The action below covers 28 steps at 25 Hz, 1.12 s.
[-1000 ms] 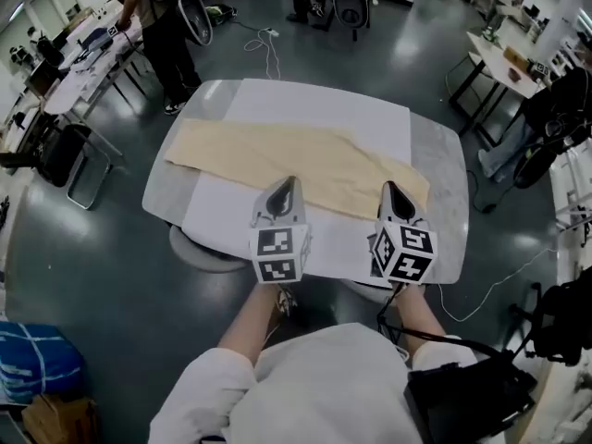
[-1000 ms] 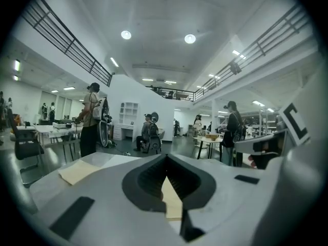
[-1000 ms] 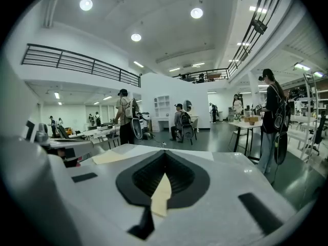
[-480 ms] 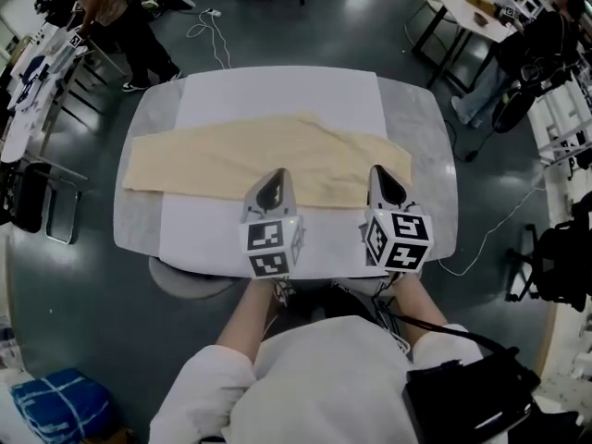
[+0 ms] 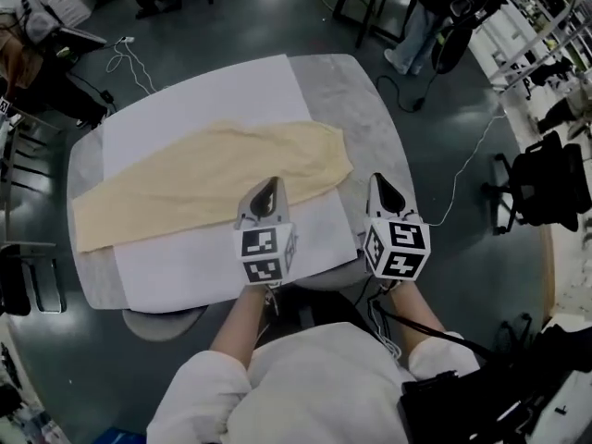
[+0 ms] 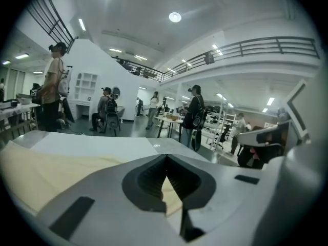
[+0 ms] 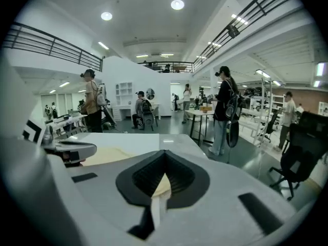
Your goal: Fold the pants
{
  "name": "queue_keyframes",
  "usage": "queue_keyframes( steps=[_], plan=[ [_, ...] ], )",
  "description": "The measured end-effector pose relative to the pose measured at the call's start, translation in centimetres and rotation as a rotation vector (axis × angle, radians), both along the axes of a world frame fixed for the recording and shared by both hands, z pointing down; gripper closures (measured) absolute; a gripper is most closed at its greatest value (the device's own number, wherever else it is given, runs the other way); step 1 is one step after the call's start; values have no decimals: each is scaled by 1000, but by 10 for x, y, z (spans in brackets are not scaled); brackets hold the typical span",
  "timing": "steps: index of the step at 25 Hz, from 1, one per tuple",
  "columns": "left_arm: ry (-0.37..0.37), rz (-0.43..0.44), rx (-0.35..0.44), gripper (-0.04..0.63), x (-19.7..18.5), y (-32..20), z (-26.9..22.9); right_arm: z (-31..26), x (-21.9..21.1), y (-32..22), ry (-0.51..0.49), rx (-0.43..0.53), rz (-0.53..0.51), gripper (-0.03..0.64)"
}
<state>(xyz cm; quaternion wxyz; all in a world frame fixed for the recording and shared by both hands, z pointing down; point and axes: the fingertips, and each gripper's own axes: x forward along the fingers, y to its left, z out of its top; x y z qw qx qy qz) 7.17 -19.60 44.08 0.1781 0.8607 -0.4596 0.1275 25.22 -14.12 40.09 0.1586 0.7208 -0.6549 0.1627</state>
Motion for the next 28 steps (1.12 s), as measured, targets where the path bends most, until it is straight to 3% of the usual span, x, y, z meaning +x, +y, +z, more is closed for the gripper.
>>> queue_keyframes(
  steps=[7,11,18,20,24,28],
  plan=[
    [-69,145,-27,591,97,1,41,47,84,16,-43,-41,100,624],
    [-131,244,-47,589,135,6,63,68,105,18,-92,-60,119,624],
    [-267,399,-117,574,173,1,113,101,114,11,-148,-105,113,624],
    [-285,443,-155,452,181,1,127,109,118,11,-159,-116,116,624],
    [-357,487,-147,451,191,-4,145,123,125,9,-172,-136,120,624],
    [-469,616,-180,434,207,1,165,135,130,10,-187,-156,119,624]
  ],
)
